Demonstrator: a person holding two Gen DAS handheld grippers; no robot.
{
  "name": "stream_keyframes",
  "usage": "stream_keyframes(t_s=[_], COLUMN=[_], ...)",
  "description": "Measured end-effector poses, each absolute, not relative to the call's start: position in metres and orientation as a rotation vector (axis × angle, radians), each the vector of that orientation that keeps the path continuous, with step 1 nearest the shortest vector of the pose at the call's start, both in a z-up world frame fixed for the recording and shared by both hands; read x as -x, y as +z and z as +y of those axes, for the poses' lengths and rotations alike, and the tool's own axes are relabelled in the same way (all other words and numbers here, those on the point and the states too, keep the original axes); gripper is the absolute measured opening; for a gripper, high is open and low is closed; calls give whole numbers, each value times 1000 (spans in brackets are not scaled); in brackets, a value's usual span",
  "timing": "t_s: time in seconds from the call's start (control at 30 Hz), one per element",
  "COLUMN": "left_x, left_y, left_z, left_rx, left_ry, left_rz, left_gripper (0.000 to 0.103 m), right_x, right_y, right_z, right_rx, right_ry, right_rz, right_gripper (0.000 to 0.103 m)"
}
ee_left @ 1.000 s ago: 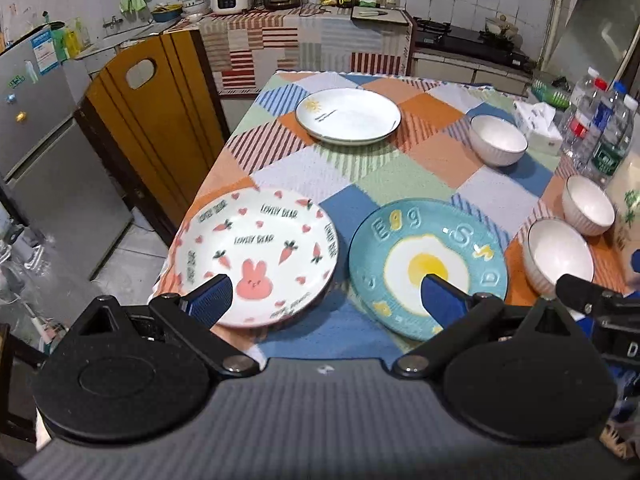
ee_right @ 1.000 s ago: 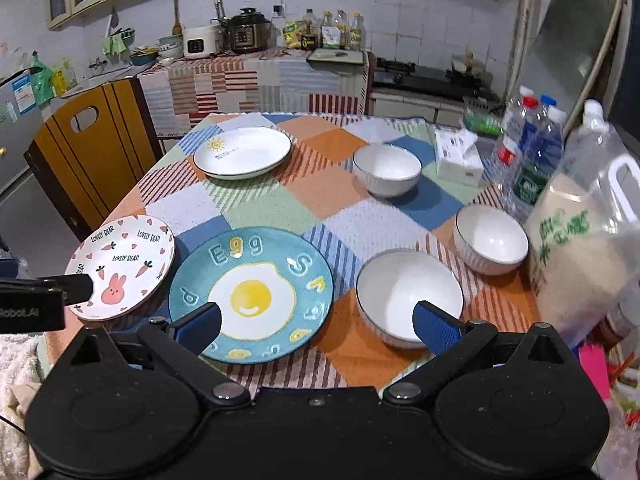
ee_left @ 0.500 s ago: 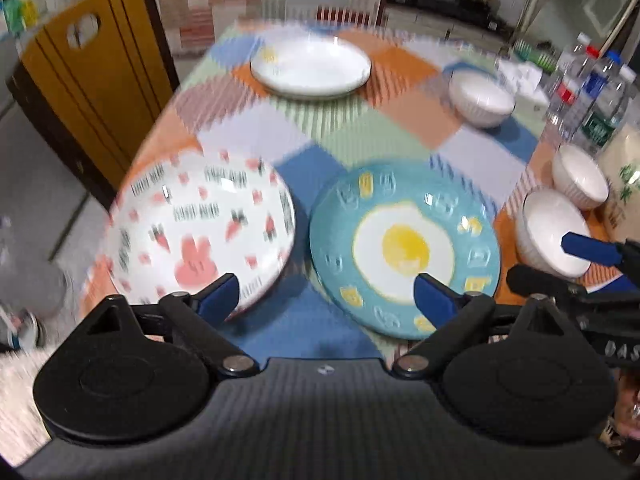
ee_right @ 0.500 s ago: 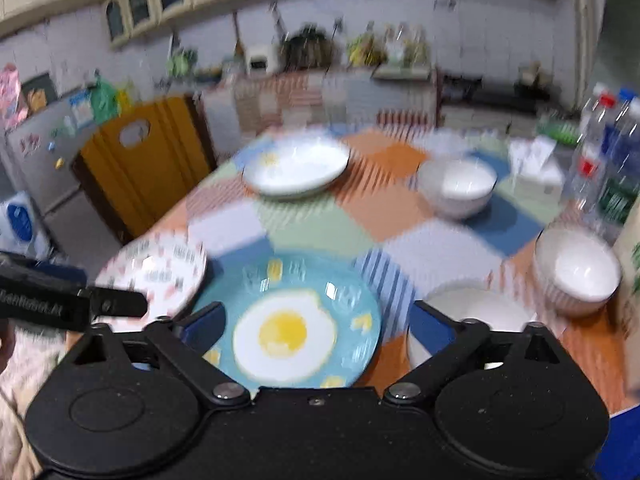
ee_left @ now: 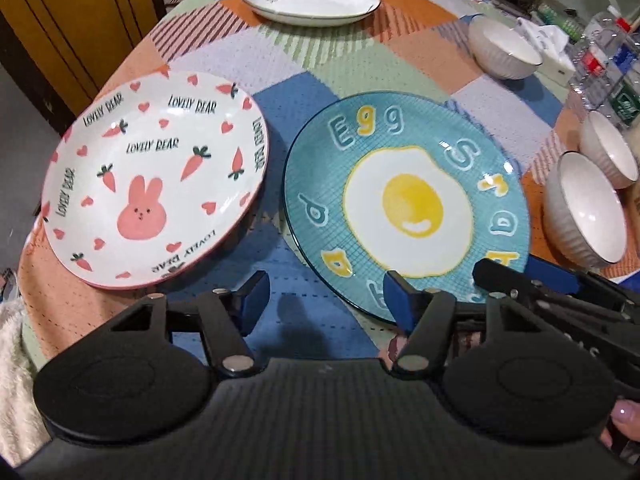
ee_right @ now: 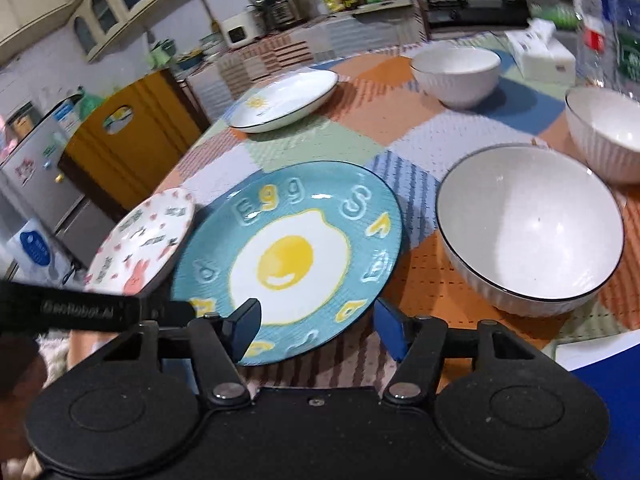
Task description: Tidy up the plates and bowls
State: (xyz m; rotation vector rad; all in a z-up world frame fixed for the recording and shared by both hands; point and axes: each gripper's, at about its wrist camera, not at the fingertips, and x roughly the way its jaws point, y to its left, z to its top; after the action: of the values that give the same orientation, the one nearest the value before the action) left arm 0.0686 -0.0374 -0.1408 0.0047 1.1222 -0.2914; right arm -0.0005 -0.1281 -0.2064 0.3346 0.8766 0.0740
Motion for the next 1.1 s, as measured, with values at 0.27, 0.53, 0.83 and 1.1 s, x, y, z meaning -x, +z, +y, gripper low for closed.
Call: stream_keyframes(t_s=[0.27, 0.53, 0.83, 1.1], left_x=[-75, -68, -82, -131], left_y=[-155, -149, -116, -107], left_z=[-44, -50, -48, -56], left_rx=[20, -43, -74, -34], left_ry=[-293, -302, -324, -344], left_rz=[1103, 1065, 985, 994], left_gripper=[27, 27, 27, 27], right_x=[-4, -4, -15, -59], right_y=[-225, -222, -201, -181], right_z=[-135, -137, -138, -147], right_rx=[-395, -362, -347, -325], right_ry=[9, 33, 48, 56], right_rz=[821, 784, 734, 723], right_gripper=[23, 21, 21, 21])
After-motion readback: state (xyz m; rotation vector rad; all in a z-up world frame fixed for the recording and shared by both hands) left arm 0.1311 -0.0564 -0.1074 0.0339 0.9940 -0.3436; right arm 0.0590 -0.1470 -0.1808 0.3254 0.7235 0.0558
